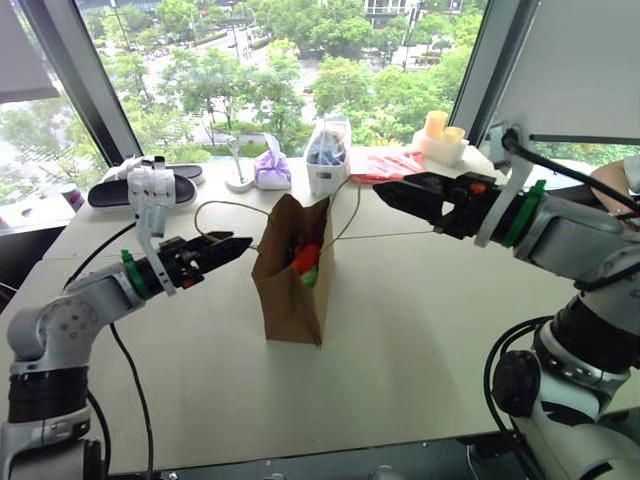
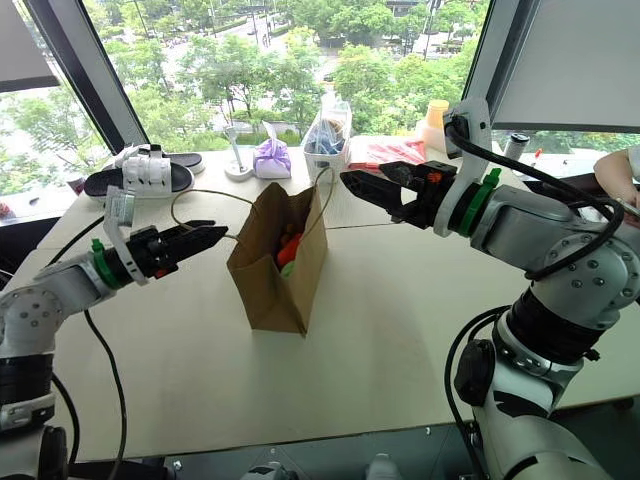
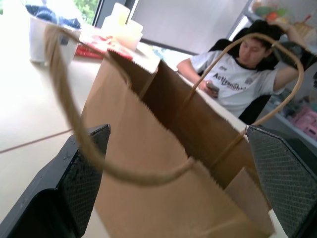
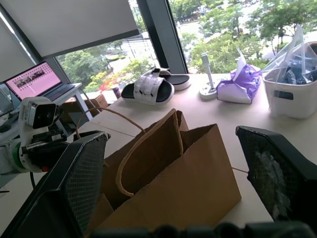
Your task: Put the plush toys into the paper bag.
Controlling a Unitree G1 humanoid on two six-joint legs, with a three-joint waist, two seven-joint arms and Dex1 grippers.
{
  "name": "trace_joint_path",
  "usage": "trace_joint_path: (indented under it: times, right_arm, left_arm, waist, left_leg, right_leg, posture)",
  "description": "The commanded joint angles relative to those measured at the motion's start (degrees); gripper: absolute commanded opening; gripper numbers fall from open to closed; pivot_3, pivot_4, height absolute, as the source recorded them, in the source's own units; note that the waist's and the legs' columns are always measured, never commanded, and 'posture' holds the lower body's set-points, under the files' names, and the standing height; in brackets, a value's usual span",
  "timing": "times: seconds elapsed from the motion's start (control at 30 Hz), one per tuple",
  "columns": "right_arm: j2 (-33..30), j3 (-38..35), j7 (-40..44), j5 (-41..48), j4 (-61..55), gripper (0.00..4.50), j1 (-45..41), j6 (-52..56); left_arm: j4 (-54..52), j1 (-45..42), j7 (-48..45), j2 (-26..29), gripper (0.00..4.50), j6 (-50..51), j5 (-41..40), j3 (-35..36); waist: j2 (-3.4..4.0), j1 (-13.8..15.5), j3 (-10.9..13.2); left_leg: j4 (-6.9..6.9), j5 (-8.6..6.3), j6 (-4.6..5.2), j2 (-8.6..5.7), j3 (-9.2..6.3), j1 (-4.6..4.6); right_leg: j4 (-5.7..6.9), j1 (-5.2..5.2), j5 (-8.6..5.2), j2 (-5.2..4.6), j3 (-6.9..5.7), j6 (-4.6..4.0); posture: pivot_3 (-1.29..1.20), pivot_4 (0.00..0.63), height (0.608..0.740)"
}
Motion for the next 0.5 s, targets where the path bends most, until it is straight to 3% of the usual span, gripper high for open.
trace_joint_path:
  times: [0.03, 0.2, 0.3, 0.4, 0.5]
  right_arm:
    - [-0.74, -0.79, -0.09, 1.94, -1.98, 4.50, 0.51, -1.17]
    - [-3.11, -1.02, 1.67, 4.40, -4.65, 4.50, 5.40, -2.10]
    - [-7.21, 1.67, 6.07, 4.22, -8.97, 4.50, 15.14, -6.28]
    - [-11.60, 8.84, 10.34, -2.05, -11.97, 4.50, 27.20, -16.09]
    - [-10.64, 14.29, 11.45, -7.21, -9.67, 3.67, 32.32, -25.18]
  left_arm:
    - [-4.80, 2.41, -2.00, 2.41, 4.47, -0.30, -0.40, 1.47]
    - [-8.56, 5.46, -2.03, 2.89, 4.47, 0.36, -2.20, 2.40]
    - [-11.75, 7.71, -2.28, 1.97, 4.47, -0.98, -0.87, 0.13]
    - [-14.11, 9.32, -1.75, 0.04, 4.47, -2.84, 1.05, -2.77]
    - [-15.48, 10.15, -2.03, -0.71, 4.50, -3.85, 2.33, -4.86]
  waist:
    - [0.00, 0.05, 0.00]
    - [0.00, 0.37, 0.00]
    - [-0.01, 0.46, -0.01]
    - [-0.02, 0.40, -0.01]
    - [-0.02, -0.03, 0.00]
  left_leg:
    - [0.00, 0.00, 0.00, 0.00, 0.00, 0.00]
    - [0.01, -0.01, 0.01, 0.05, -0.01, -0.01]
    - [0.03, -0.03, 0.04, 0.04, 0.01, 0.00]
    - [0.02, -0.06, 0.09, 0.01, 0.07, 0.01]
    - [0.07, -0.06, 0.08, 0.02, 0.14, 0.03]
  right_leg:
    - [0.00, 0.00, 0.00, 0.00, -0.01, 0.00]
    - [-0.04, 0.04, 0.00, -0.04, 0.00, 0.00]
    - [-0.08, 0.13, 0.00, -0.04, -0.02, 0.00]
    - [-0.17, 0.21, -0.01, -0.03, -0.06, 0.01]
    - [-0.18, 0.19, -0.01, -0.02, -0.01, 0.01]
  posture:
    - [0.00, 0.150, 0.740]
    - [0.00, 0.150, 0.740]
    - [0.00, 0.150, 0.740]
    - [0.00, 0.150, 0.740]
    - [0.00, 0.150, 0.740]
